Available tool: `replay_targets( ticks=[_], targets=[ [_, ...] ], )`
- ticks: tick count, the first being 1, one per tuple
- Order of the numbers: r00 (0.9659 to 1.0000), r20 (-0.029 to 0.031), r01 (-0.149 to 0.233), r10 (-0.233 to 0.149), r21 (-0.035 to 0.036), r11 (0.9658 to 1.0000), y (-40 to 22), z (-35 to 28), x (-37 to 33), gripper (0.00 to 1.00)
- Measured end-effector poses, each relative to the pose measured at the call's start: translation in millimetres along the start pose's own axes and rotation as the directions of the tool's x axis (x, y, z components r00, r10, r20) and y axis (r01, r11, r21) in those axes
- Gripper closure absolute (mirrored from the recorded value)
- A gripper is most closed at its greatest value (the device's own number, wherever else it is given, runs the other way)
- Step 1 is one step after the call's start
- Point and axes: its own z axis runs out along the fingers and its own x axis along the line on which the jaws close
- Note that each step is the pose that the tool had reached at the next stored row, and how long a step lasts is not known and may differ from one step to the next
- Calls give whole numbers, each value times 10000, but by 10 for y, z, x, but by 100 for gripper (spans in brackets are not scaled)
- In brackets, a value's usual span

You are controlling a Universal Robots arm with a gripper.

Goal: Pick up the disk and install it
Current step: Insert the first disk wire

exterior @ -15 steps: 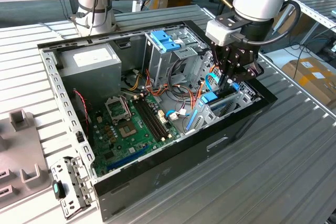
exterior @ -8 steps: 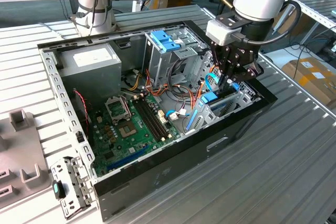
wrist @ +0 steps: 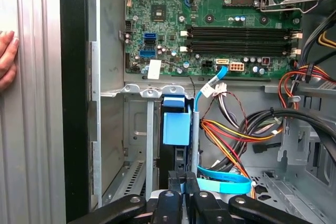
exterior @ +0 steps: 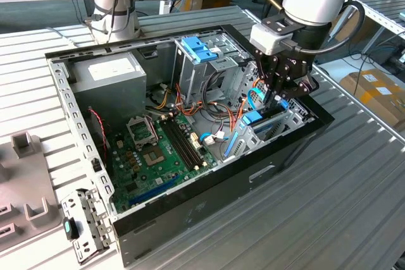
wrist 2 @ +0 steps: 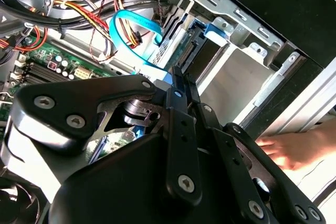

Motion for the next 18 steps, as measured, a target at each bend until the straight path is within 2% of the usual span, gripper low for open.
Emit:
replay_targets(
  ticks=[3, 18],
  targets=[
    [10000, 40, -1, 1, 3, 10000, 1, 1, 4, 84],
    [10000, 45, 47, -47, 7, 10000, 7, 9, 5, 84]
  ],
)
